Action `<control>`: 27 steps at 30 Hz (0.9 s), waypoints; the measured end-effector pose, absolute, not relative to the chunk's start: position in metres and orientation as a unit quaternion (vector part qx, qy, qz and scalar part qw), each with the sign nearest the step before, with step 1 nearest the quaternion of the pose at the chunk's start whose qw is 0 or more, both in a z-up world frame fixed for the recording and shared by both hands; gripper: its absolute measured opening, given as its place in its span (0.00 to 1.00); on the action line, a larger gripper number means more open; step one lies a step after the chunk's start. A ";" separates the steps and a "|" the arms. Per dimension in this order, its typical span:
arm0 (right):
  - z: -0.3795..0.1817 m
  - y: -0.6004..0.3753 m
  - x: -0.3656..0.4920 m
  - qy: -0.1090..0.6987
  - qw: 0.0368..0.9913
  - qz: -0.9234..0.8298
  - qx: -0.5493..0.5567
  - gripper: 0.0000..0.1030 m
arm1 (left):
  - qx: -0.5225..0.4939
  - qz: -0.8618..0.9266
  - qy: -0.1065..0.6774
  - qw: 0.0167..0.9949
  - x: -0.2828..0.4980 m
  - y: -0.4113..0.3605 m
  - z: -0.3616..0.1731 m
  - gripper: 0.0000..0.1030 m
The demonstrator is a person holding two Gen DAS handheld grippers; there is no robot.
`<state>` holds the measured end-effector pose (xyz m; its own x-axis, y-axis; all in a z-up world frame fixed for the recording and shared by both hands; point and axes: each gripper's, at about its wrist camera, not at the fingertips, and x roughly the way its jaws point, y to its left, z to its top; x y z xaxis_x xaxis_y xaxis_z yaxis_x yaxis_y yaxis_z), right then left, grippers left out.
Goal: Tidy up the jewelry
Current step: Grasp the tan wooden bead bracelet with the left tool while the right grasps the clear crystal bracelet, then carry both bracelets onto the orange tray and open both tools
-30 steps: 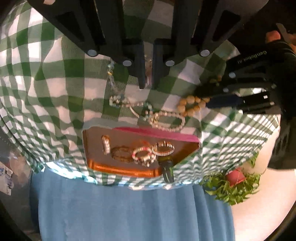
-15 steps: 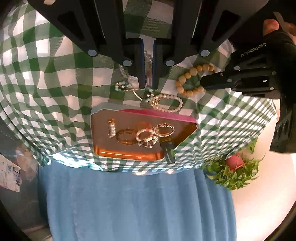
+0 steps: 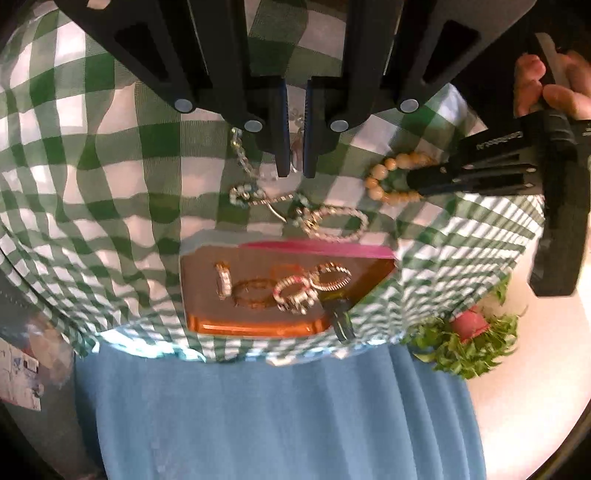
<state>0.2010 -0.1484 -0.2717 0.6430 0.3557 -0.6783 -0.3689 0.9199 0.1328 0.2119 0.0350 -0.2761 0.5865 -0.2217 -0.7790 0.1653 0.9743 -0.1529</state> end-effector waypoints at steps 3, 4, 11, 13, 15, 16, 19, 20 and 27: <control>-0.281 -0.147 0.207 0.393 0.896 0.208 -0.001 0.14 | -0.018 -0.115 0.438 0.892 0.213 0.028 -0.276 0.37; -0.283 -0.146 0.209 0.401 0.892 0.211 -0.001 0.15 | -0.009 -0.108 0.439 0.892 0.213 0.027 -0.275 0.38; -0.287 -0.142 0.199 0.402 0.888 0.220 -0.035 0.22 | 0.041 -0.104 0.392 0.913 0.202 0.024 -0.259 0.52; -0.287 -0.140 0.197 0.400 0.888 0.222 -0.045 0.24 | 0.043 -0.086 0.397 0.913 0.207 0.032 -0.261 0.57; -0.286 -0.138 0.197 0.399 0.888 0.223 -0.053 0.26 | 0.024 -0.071 0.415 0.907 0.212 0.044 -0.266 0.61; -0.286 -0.137 0.195 0.399 0.888 0.223 -0.057 0.29 | 0.001 -0.070 0.429 0.901 0.217 0.052 -0.271 0.65; -0.287 -0.132 0.193 0.396 0.886 0.232 -0.070 0.39 | 0.000 -0.082 0.439 0.895 0.217 0.052 -0.279 0.76; -0.287 -0.129 0.193 0.394 0.886 0.231 -0.078 0.40 | 0.019 -0.080 0.442 0.893 0.217 0.048 -0.282 0.76; -0.287 -0.126 0.192 0.392 0.888 0.222 -0.098 0.11 | -0.003 -0.106 0.442 0.891 0.215 0.053 -0.276 0.12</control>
<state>0.1918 -0.1257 -0.2873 0.5947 0.3176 -0.7386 -0.4706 0.8824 0.0005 0.2145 0.0533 -0.2761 0.5865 -0.1908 -0.7871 0.1851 0.9777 -0.0991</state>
